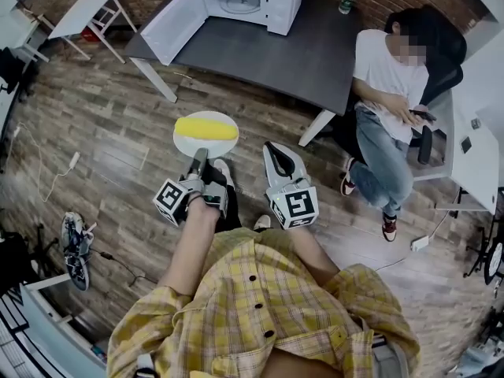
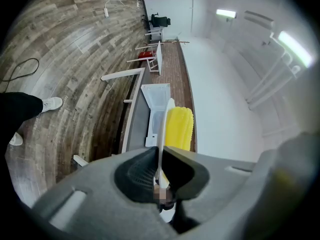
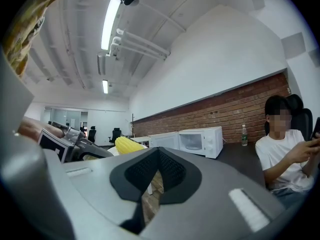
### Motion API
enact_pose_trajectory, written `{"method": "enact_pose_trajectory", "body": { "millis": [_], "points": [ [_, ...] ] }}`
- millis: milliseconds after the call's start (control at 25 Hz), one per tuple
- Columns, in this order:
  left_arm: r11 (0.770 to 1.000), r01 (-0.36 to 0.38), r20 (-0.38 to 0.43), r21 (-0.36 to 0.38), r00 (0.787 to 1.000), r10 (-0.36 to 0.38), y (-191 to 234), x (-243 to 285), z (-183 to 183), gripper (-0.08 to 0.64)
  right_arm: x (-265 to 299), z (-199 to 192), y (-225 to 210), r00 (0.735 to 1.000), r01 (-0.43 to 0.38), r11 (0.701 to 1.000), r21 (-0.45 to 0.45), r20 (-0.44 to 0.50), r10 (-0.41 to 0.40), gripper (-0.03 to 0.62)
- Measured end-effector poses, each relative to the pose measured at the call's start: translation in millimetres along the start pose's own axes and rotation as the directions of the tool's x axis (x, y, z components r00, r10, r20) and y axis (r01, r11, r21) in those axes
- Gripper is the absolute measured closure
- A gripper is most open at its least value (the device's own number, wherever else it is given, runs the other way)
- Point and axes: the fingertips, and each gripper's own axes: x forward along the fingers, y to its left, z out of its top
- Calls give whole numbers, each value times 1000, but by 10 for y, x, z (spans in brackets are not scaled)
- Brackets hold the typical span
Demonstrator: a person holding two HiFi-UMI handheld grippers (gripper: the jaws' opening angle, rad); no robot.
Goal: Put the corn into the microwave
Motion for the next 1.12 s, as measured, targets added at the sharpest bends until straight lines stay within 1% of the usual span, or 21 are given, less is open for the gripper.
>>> {"method": "enact_pose_trajectory", "body": {
  "millis": [80,200,440,600,680,760,880,1000,1120],
  "points": [
    [1000,11,2,-13,1000,-11,-13,128,13,540,85,-19,-91,1000,5,1000,-6,-5,-5,588],
    [1000,-11,2,8,1000,11,63,290,81,540,241,-43,-205,1000,6,1000,-12,-16,-7,588],
    [1000,-10,-5,-7,1000,10,27,718,223,540,660,-48,-366,1000,10,1000,-25,-25,-11,588],
    [1000,-9,-15,-8,1000,9,-53,1057,374,540,1001,-50,-534,999,25,1000,-3,-34,-25,588],
    [1000,4,-20,-26,1000,-4,-140,1235,446,540,1193,-29,-621,998,39,999,18,-40,-38,589],
    [999,13,-31,-32,999,-14,-236,1426,536,540,1419,38,-687,998,51,998,28,-40,-50,589],
    [1000,-9,-55,-14,998,8,-293,1676,694,540,1748,151,-750,997,70,997,21,-30,-70,589],
    [1000,3,-82,-11,997,-4,-426,1948,842,540,2085,214,-795,996,81,996,30,-27,-80,589],
    [1000,-4,-113,7,994,5,-518,2220,996,540,2402,238,-864,995,100,994,41,-32,-98,589]
  ]
}}
